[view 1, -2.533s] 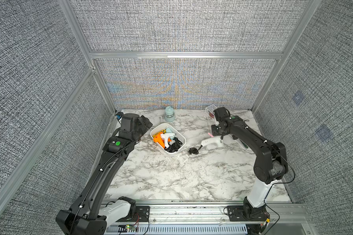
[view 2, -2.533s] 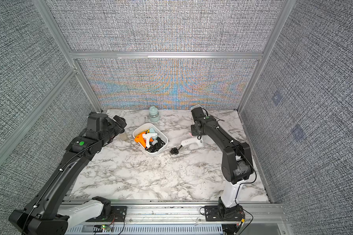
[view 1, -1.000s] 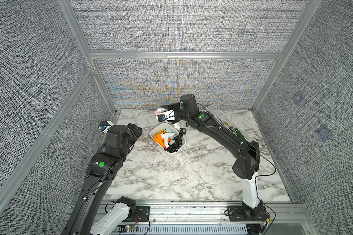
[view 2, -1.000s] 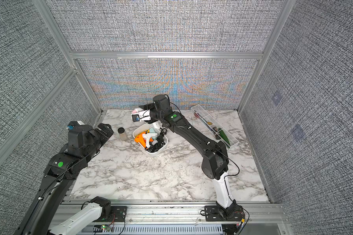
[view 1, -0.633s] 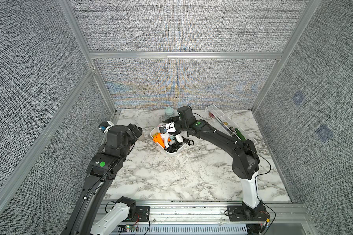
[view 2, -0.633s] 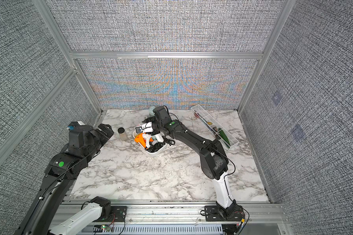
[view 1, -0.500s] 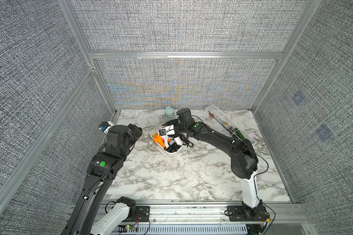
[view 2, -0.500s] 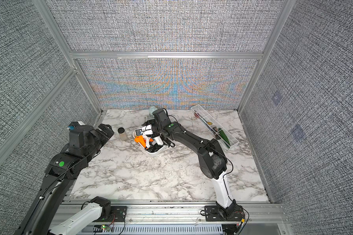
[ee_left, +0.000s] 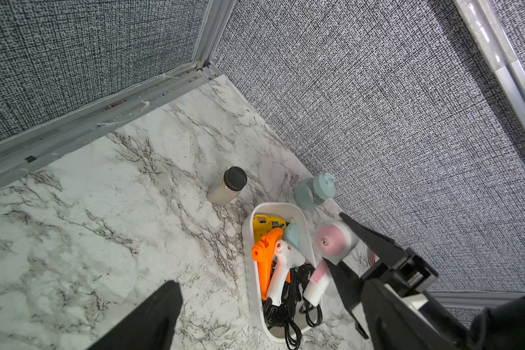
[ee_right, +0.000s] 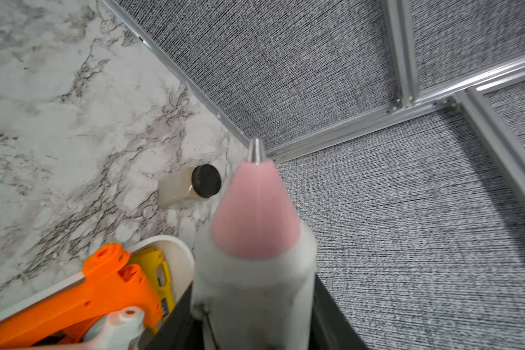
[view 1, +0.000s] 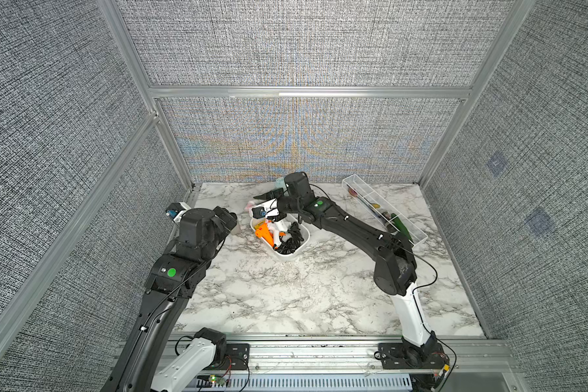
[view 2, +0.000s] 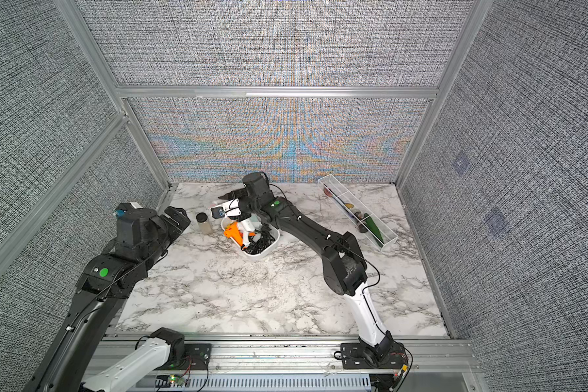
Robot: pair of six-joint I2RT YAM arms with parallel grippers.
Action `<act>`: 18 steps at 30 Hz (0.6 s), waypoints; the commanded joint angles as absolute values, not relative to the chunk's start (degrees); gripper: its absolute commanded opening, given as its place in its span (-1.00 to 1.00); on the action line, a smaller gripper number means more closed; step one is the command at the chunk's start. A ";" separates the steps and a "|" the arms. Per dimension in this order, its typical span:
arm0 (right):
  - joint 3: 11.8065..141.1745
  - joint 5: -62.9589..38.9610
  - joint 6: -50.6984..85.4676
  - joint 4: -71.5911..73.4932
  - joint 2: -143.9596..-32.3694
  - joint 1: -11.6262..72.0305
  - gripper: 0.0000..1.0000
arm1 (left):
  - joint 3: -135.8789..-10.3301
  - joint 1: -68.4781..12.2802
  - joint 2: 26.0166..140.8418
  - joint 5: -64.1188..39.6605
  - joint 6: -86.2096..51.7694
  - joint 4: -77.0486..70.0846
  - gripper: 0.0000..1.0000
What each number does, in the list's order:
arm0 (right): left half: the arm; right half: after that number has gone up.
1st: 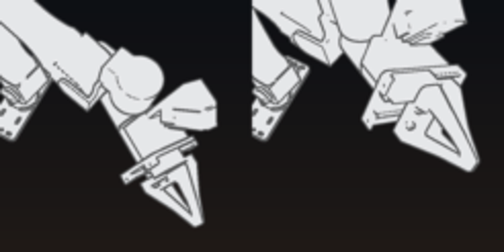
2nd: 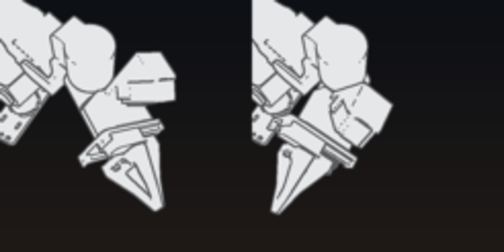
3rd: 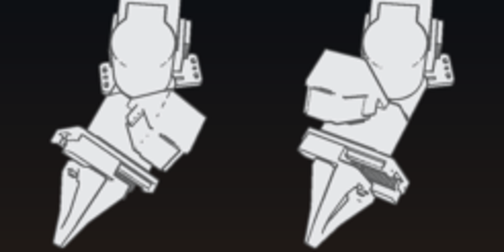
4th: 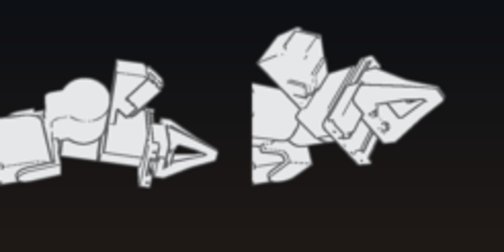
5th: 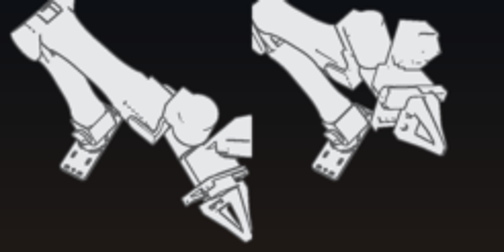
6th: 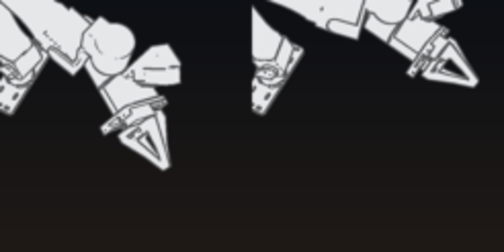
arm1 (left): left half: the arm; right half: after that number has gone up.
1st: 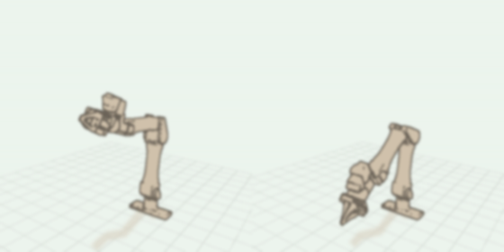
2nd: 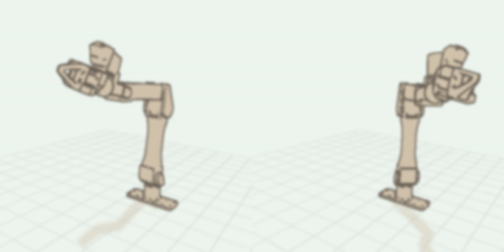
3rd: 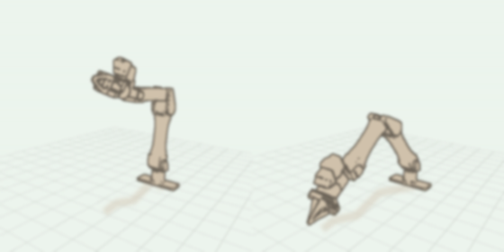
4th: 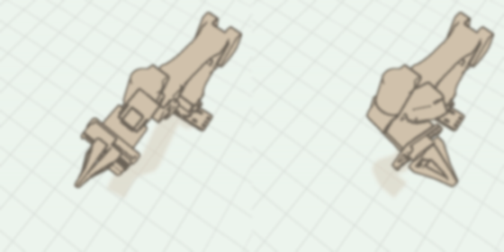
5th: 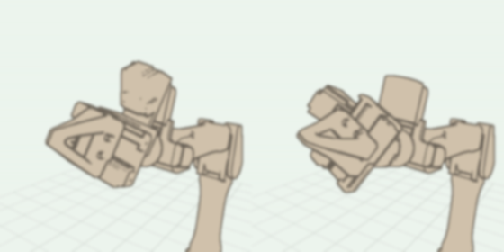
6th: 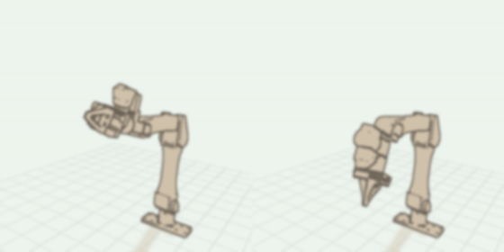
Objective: Put the hot melt glue gun into the storage box
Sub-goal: Place the hot melt adhesive gun in the storage box.
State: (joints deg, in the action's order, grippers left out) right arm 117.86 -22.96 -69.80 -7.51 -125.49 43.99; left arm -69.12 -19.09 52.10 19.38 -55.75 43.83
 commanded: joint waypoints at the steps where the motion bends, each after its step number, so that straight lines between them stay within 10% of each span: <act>1: 119.52 -23.98 -70.66 -5.45 -124.68 44.09 -1.00 | -69.43 -19.03 52.42 19.79 -55.46 44.50 0.95; 18: 108.93 -24.60 -69.44 -0.82 -126.51 42.71 -1.00 | -69.20 -18.98 52.73 19.60 -55.28 44.38 0.95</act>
